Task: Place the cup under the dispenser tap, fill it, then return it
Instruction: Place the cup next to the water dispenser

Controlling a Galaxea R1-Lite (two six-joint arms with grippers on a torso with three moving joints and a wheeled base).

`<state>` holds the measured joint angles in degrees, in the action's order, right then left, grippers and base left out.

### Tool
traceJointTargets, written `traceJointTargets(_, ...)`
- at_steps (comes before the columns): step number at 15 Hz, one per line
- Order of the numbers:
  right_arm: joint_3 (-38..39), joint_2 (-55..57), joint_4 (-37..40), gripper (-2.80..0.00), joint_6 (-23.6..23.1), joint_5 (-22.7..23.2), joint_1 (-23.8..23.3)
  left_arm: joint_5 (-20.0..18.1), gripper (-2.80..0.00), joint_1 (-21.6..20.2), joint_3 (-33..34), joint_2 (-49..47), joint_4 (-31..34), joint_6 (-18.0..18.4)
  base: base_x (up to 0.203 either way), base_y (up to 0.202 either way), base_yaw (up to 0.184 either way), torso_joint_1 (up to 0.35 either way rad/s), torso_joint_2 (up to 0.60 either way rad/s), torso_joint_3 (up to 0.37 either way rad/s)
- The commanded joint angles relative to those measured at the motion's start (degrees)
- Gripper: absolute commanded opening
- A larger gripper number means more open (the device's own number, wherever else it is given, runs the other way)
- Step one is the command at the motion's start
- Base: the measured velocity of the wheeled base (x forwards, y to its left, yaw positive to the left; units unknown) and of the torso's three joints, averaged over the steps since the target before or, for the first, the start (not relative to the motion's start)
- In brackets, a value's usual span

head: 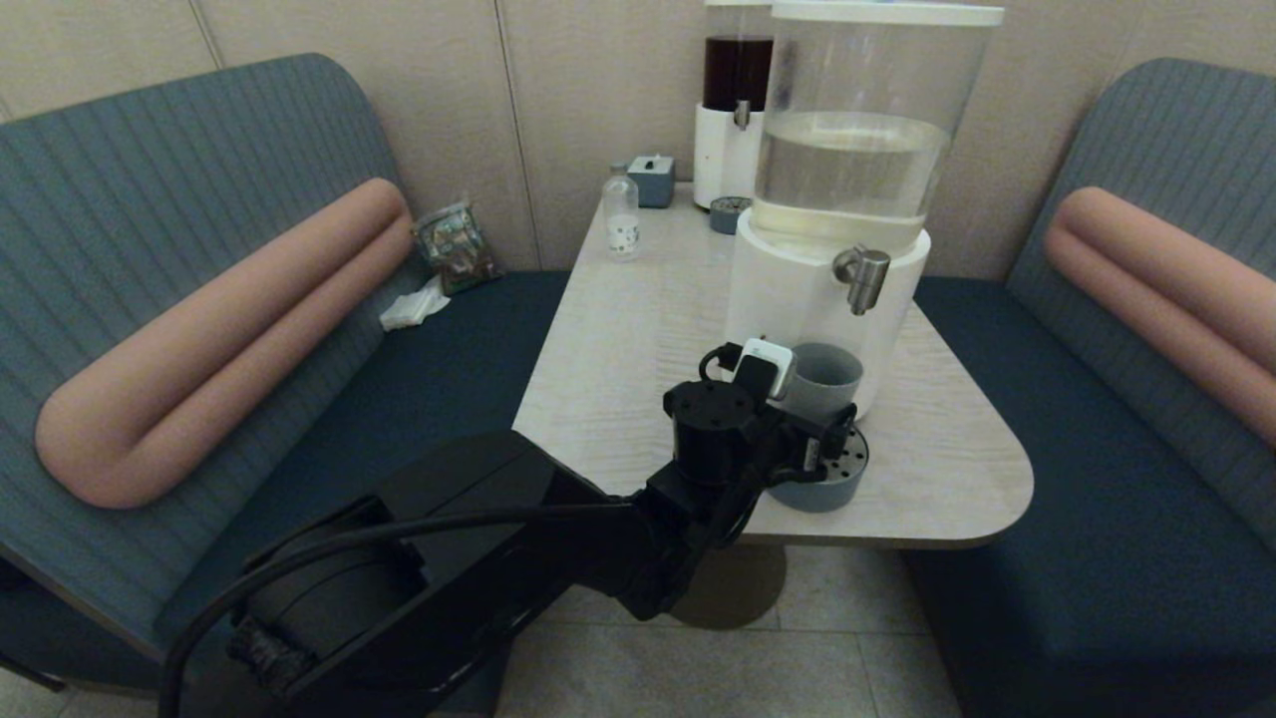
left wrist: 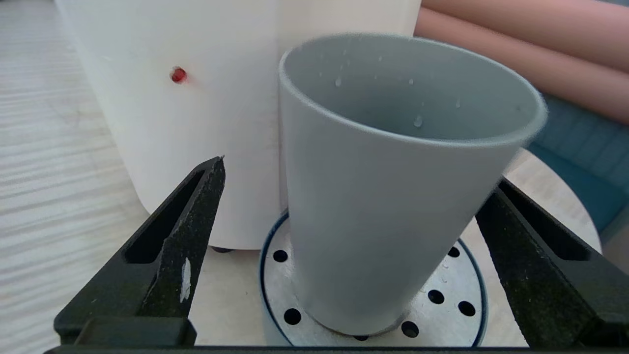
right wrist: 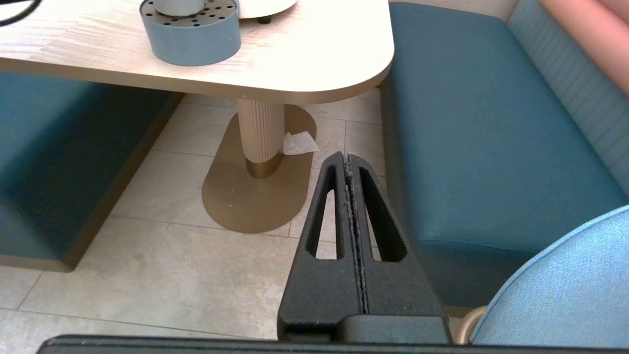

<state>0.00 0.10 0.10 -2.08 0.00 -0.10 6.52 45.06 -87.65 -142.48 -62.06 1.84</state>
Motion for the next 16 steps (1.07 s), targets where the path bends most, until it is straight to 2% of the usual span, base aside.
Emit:
traceJointTargets(1, 0.0, 0.1, 0.0, -2.8, 0.0, 0.0, 0.0, 0.0, 0.0, -0.1, -0.7, -0.8, -0.2, 0.0, 0.0, 0.0, 0.0, 0.0, 0.0, 0.0)
traceJointTargets(6, 0.0, 0.1, 0.0, -2.8, 0.0, 0.0, 0.0, 0.3, 0.0, -0.2, -1.7, -1.6, -0.3, 0.4, 0.0, 0.0, 0.0, 0.0, 0.0, 0.0)
traceJointTargets(7, 0.0, 0.1, 0.0, -2.8, 0.0, 0.0, 0.0, 0.5, -2.25, -0.1, -1.7, -1.6, -0.3, 0.4, 0.0, 0.0, 0.0, 0.0, 0.0, 0.0)
traceJointTargets(8, 0.0, 0.1, 0.0, -2.8, 0.0, 0.0, 0.0, 0.6, -2.8, -0.1, -1.8, -1.7, -0.4, 0.5, 0.0, 0.0, 0.0, 0.0, 0.0, 0.0)
traceJointTargets(16, 0.0, 0.1, 0.0, -2.8, 0.0, 0.0, 0.0, 0.8, -2.8, -0.1, -1.6, -1.1, -0.9, 0.4, 0.0, 0.0, 0.0, 0.0, 0.0, 0.0)
